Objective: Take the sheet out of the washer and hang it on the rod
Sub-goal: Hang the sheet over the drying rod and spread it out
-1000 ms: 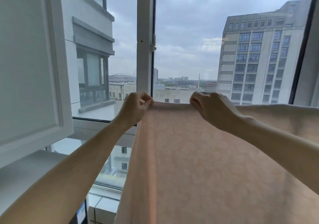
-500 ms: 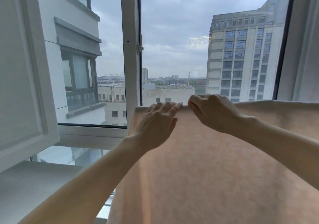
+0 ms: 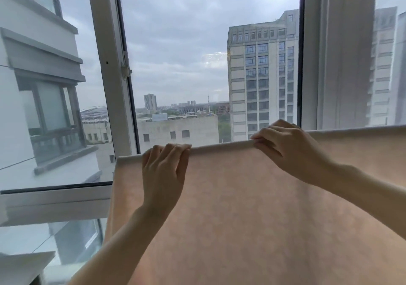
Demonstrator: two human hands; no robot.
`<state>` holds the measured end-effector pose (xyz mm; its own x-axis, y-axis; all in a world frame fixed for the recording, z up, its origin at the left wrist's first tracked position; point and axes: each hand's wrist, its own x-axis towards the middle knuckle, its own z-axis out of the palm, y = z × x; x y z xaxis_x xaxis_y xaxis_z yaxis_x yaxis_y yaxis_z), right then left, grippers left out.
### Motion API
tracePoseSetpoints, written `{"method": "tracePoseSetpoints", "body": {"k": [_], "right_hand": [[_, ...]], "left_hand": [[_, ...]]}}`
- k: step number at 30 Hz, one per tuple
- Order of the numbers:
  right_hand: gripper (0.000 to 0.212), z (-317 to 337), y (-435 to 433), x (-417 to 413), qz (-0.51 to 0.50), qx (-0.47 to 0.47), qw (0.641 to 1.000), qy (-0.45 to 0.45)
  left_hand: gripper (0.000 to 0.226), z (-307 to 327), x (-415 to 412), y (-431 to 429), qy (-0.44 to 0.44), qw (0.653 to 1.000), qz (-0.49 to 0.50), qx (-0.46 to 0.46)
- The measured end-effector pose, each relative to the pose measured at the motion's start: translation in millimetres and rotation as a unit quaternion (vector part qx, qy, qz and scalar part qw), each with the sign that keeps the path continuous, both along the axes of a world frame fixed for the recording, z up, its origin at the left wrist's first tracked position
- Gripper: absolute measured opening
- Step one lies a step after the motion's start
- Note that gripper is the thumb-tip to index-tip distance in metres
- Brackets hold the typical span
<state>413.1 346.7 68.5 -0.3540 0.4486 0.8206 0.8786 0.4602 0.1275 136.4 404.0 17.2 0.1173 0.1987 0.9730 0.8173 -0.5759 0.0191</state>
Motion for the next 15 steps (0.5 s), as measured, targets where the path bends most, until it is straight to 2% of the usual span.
{"method": "tracePoseSetpoints", "body": {"k": [5, 15], "right_hand": [[0.028, -1.6, 3.8, 6.6, 0.023, 0.013, 0.999, 0.032], [0.021, 12.1, -8.5, 41.0, -0.040, 0.017, 0.998, 0.036]], "left_hand": [[0.028, 3.8, 13.9, -3.8, 0.014, 0.999, 0.021, -0.024], [0.037, 21.7, 73.2, -14.5, 0.034, 0.996, 0.002, -0.087]]}}
